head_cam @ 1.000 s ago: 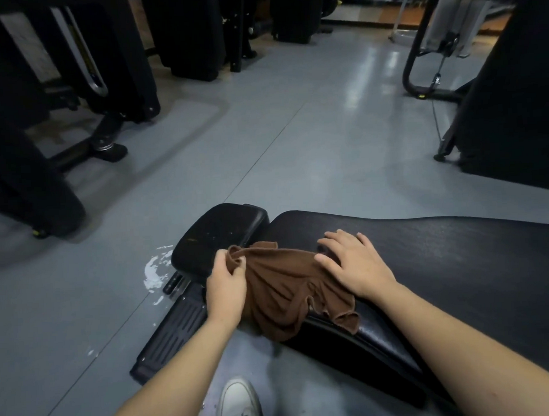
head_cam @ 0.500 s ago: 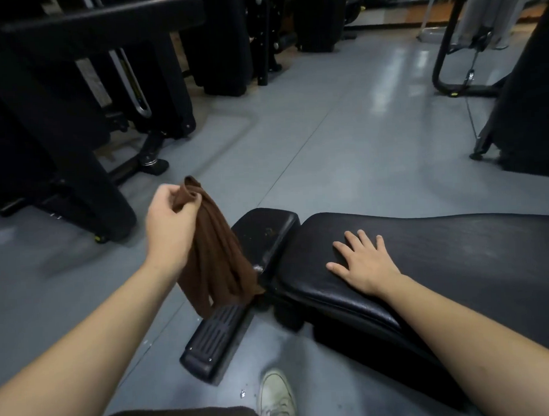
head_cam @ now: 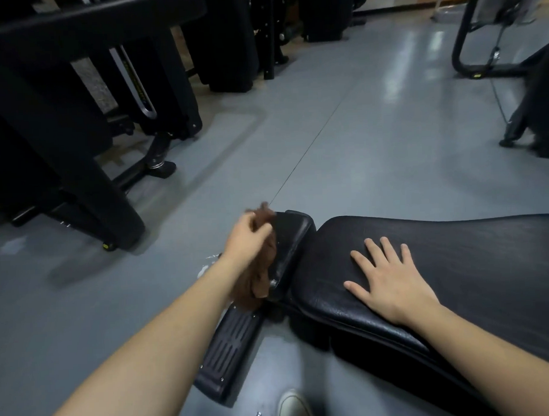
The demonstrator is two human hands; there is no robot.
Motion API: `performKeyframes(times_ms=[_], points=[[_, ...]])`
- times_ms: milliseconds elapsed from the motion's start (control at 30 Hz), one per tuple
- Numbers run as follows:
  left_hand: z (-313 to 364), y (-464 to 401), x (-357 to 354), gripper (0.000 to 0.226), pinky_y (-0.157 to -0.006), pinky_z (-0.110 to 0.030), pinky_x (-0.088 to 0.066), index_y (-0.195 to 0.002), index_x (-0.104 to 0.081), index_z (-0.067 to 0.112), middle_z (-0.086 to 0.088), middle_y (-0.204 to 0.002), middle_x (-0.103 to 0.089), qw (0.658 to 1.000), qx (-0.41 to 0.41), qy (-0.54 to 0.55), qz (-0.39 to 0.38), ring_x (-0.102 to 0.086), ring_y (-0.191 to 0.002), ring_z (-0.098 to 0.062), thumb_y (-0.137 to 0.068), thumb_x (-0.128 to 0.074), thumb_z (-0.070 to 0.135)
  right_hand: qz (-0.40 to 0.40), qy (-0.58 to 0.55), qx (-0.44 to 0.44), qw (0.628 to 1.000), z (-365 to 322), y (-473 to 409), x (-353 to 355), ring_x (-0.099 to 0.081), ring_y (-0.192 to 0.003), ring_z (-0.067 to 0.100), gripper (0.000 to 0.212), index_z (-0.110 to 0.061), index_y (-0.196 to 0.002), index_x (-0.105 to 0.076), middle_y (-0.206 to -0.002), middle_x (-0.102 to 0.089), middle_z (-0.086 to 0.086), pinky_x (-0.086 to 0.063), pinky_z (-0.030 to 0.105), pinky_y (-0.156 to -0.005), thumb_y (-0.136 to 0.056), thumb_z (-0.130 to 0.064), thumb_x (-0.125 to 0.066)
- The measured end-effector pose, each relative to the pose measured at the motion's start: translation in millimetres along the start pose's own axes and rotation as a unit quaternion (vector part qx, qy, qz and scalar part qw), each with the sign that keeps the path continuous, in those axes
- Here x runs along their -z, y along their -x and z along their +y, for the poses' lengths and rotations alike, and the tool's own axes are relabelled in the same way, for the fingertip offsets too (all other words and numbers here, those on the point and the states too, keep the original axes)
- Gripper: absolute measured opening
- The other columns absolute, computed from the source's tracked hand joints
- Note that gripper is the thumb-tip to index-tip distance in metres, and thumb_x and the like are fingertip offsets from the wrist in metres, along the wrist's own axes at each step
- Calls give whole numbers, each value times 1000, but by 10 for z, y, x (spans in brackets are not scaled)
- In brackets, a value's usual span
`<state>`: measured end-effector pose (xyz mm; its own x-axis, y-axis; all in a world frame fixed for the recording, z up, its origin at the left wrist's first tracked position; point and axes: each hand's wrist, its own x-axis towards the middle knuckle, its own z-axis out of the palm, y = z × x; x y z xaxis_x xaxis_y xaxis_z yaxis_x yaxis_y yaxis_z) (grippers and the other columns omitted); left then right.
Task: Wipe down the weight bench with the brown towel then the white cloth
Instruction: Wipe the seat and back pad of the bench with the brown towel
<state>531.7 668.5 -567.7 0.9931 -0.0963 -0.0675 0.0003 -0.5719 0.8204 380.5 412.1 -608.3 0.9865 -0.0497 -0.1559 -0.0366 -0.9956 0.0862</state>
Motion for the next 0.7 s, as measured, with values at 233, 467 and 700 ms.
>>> performKeyframes(times_ms=[233,467,700], points=[[-623,-64,-250,44,-120,-29,-24,-148,-48,18,1,-154,-45,960,-128,-209,-137,-37,-144,-18,-105,-49,25,3,-2,4,1000,-2,10,8,3,-154,37,93,-29,-161,-12,-169,-4,10,-3,59,-122,-83,-75,8],[-1015,-298,116,50,-120,-39,-27,-145,-46,40,15,-154,-38,919,-205,-299,-153,-30,-146,-11,-100,-35,59,9,5,2,1000,4,1,-21,-9,-153,39,89,-26,-159,-27,-166,-19,14,-11,61,-120,-89,-75,-2],[-1214,-347,-53,59,-126,-35,-5,-151,-18,54,20,-165,-12,912,-220,-305,-167,0,-154,-11,-94,-8,69,6,27,5,1000,-11,-22,-54,-23,-150,42,85,-22,-155,-38,-161,-31,18,-21,64,-116,-93,-74,-10]])
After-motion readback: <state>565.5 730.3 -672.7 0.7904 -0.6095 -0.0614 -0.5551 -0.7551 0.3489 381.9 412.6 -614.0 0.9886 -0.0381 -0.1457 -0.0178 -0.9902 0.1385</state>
